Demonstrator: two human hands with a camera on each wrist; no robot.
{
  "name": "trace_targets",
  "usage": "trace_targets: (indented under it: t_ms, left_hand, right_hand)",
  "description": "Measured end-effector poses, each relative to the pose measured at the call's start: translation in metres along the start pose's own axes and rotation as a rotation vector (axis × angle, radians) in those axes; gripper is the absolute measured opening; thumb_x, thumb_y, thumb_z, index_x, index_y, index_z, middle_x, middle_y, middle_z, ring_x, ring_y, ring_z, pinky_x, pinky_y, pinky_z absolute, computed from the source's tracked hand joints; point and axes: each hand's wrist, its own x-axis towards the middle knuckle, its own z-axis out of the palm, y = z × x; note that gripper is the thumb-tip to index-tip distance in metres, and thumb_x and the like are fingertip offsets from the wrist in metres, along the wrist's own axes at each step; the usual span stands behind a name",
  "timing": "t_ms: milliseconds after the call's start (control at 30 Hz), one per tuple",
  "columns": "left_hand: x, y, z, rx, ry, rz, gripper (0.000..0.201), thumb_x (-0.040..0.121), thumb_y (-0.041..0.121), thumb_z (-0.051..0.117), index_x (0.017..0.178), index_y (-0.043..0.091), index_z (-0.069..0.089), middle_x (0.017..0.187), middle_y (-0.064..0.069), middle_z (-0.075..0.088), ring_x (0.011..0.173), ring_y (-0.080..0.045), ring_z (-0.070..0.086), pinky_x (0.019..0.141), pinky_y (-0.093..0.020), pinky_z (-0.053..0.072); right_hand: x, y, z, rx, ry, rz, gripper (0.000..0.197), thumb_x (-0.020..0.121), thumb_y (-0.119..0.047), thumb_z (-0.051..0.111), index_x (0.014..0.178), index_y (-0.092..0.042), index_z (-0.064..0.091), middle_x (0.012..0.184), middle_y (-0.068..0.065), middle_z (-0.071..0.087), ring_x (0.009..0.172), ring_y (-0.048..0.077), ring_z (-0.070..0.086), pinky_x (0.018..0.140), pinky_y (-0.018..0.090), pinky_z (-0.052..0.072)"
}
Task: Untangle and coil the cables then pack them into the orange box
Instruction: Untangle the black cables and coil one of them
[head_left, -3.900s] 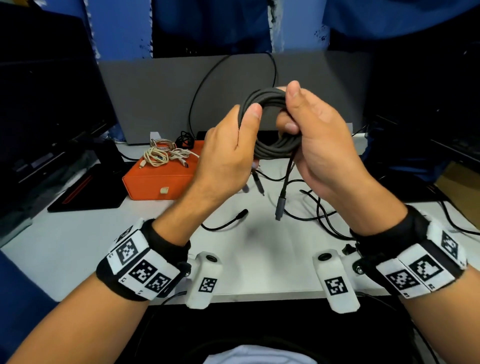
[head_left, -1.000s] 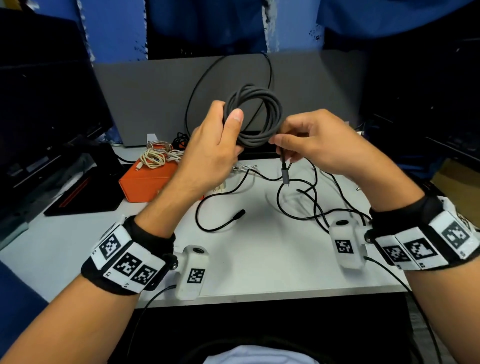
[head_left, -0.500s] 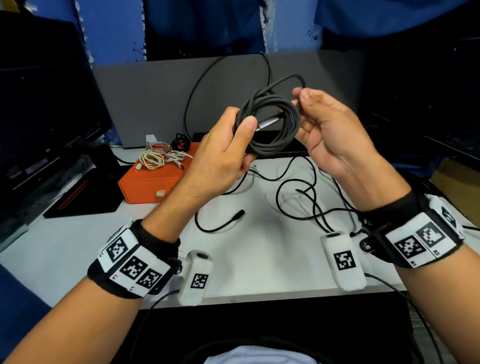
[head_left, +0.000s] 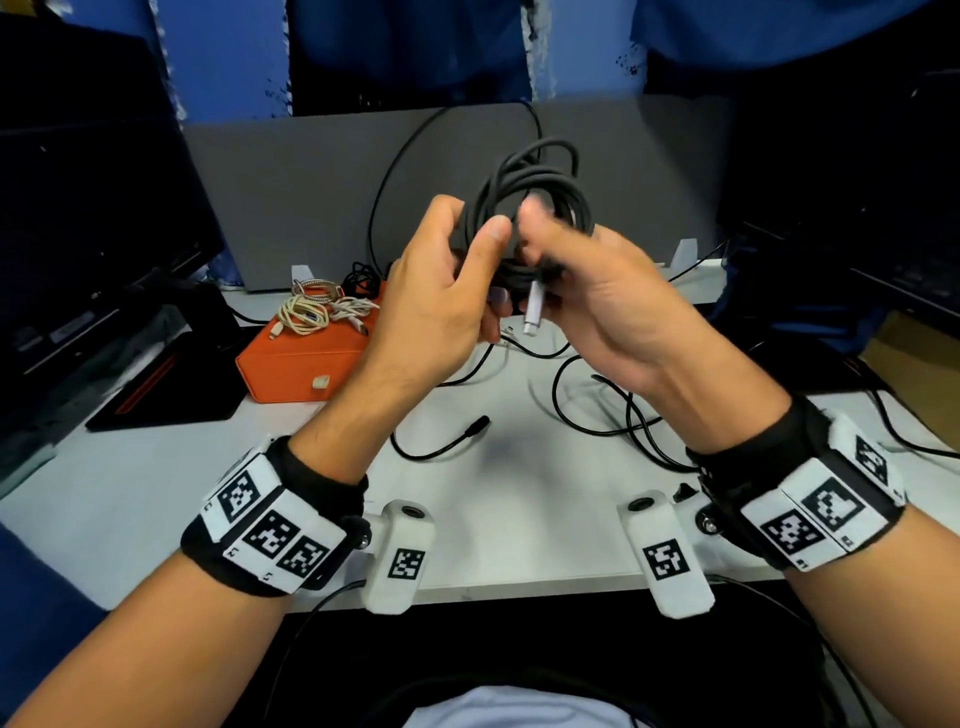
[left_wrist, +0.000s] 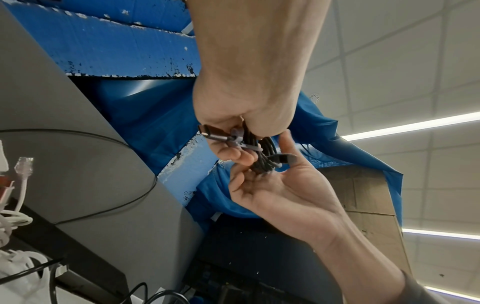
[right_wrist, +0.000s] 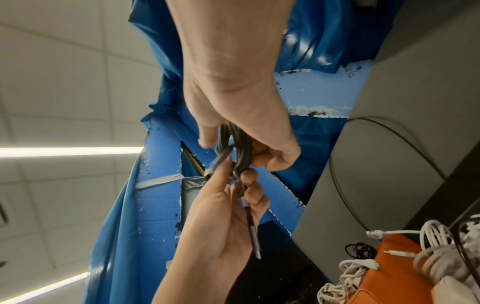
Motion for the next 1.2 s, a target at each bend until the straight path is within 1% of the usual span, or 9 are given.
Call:
trace_targets:
  t_ms: [100, 167, 367, 500, 633, 733, 867, 1033, 1200]
  left_hand:
    - [0.001, -0.007, -0.001, 0.032, 0.012, -0.01, 0.037, 0.104, 0.043, 0.051, 0.107, 0.006, 0.051, 0.08, -0.011, 0.069, 0.062, -0.026, 0.068, 0.053, -0.046, 0.055]
    - [0.004, -0.009, -0.002, 0.005, -0.008, -0.043, 0.033, 0.106, 0.038, 0.051, 0.108, 0.005, 0.048, 0.071, 0.0, 0.068, 0.054, -0.021, 0.066, 0.048, -0.036, 0.051]
    - [0.021, -0.005, -0.03, -0.155, 0.105, -0.128, 0.023, 0.109, 0.032, 0.045, 0.106, 0.009, 0.046, 0.067, -0.009, 0.064, 0.053, -0.02, 0.065, 0.05, -0.031, 0.054]
    - [0.016, -0.01, -0.019, -0.303, 0.033, -0.207, 0.025, 0.109, 0.035, 0.043, 0.105, 0.013, 0.054, 0.088, -0.003, 0.077, 0.083, -0.02, 0.076, 0.076, -0.037, 0.061]
    - [0.015, -0.019, -0.009, -0.301, 0.055, -0.207, 0.035, 0.106, 0.041, 0.049, 0.117, 0.011, 0.061, 0.11, -0.001, 0.077, 0.107, -0.015, 0.072, 0.095, -0.036, 0.055]
    - [0.015, -0.023, -0.007, -0.125, 0.038, -0.162, 0.033, 0.104, 0.044, 0.054, 0.116, 0.015, 0.064, 0.109, 0.007, 0.075, 0.104, -0.004, 0.069, 0.094, -0.027, 0.053]
    - [0.021, -0.041, -0.012, -0.002, -0.128, -0.239, 0.046, 0.098, 0.06, 0.053, 0.112, 0.021, 0.071, 0.111, 0.005, 0.076, 0.108, -0.009, 0.069, 0.099, -0.035, 0.052]
    - [0.023, -0.068, -0.006, 0.166, -0.454, -0.437, 0.055, 0.101, 0.066, 0.038, 0.107, 0.022, 0.071, 0.11, 0.01, 0.074, 0.107, -0.012, 0.069, 0.093, -0.034, 0.05]
    - [0.024, -0.088, 0.011, 0.671, -0.858, -0.352, 0.05, 0.1, 0.06, 0.049, 0.14, 0.031, 0.056, 0.148, 0.005, 0.051, 0.138, -0.019, 0.046, 0.113, -0.03, 0.035]
  right_hand:
    - [0.002, 0.008, -0.002, -0.133, 0.019, -0.028, 0.008, 0.1, -0.009, 0.062, 0.105, -0.003, 0.06, 0.097, 0.015, 0.071, 0.085, 0.023, 0.072, 0.081, 0.039, 0.06]
    - [0.003, 0.007, -0.008, -0.255, -0.054, -0.016, 0.02, 0.102, -0.004, 0.056, 0.119, 0.002, 0.063, 0.102, 0.017, 0.07, 0.091, 0.026, 0.071, 0.089, 0.041, 0.06]
    - [0.001, -0.003, -0.027, -0.375, -0.187, 0.033, 0.028, 0.109, -0.013, 0.048, 0.133, -0.003, 0.058, 0.114, 0.015, 0.076, 0.107, 0.03, 0.074, 0.095, 0.037, 0.059]
    - [0.001, 0.009, -0.016, -0.213, -0.153, 0.001, 0.031, 0.112, -0.022, 0.04, 0.131, -0.012, 0.062, 0.126, 0.014, 0.072, 0.12, 0.025, 0.069, 0.105, 0.039, 0.054]
    - [0.003, 0.018, -0.01, 0.015, -0.09, 0.062, 0.04, 0.113, -0.033, 0.034, 0.137, -0.01, 0.056, 0.123, 0.021, 0.072, 0.114, 0.038, 0.07, 0.095, 0.045, 0.058]
    - [0.006, 0.021, -0.011, 0.078, -0.007, 0.113, 0.033, 0.112, -0.035, 0.038, 0.135, -0.017, 0.053, 0.112, 0.023, 0.075, 0.076, 0.027, 0.069, 0.066, 0.034, 0.059]
    - [0.015, 0.021, -0.025, -0.055, 0.11, 0.112, 0.03, 0.111, -0.03, 0.044, 0.121, -0.009, 0.063, 0.091, 0.013, 0.075, 0.053, 0.012, 0.043, 0.046, 0.021, 0.036]
    - [0.039, 0.012, -0.065, -0.278, 0.193, 0.094, 0.03, 0.109, -0.028, 0.049, 0.107, -0.004, 0.066, 0.083, 0.008, 0.075, 0.048, 0.01, 0.041, 0.045, 0.021, 0.036]
    - [0.086, 0.019, -0.109, -0.546, 0.202, 0.267, 0.031, 0.109, -0.028, 0.048, 0.117, -0.003, 0.064, 0.098, 0.016, 0.078, 0.049, 0.011, 0.043, 0.044, 0.022, 0.037]
